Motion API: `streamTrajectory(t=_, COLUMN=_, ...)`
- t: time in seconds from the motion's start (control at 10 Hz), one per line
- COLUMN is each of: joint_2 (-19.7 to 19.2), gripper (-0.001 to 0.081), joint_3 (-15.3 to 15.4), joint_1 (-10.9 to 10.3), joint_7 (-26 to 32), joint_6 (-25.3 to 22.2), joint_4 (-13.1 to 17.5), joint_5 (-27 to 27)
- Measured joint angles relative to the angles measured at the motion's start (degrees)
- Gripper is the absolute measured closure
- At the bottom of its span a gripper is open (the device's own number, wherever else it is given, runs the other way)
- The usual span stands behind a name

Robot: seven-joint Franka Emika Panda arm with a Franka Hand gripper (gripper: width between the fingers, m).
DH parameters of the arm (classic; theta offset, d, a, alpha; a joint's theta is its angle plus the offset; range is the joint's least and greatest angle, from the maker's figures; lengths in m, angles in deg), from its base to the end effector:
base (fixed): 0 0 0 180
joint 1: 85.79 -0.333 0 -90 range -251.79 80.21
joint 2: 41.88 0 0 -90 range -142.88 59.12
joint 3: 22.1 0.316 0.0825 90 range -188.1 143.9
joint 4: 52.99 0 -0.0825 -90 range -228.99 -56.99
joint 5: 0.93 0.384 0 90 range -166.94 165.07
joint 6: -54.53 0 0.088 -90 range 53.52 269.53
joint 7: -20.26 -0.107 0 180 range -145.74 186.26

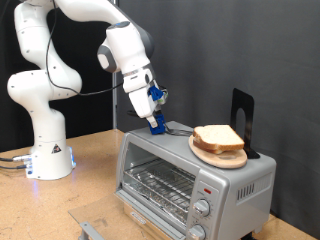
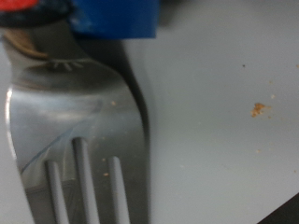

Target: Make a piece of toast with the oven

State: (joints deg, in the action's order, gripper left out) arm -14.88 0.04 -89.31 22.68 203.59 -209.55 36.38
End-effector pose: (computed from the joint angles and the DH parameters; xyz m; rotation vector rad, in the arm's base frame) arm 0.3650 0.1546 0.3857 -2.8068 0.0391 -0.4060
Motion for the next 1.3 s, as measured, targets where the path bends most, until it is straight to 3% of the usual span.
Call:
streamTrajectory(t=1.2, joint_2=-0.2, gripper=0.001, joint_3=0.0, joint_1=-0.5, joint_7=0.6, joint_6=0.0, joint_4=-0.7, joint_5=1.4)
streamTrajectory(t=1.3, joint_2=-0.2, gripper=0.0187, joint_3=0.0, joint_1=-0.5, joint_7=0.6, joint_6=0.0, joint_4=-0.8, joint_5=1.4)
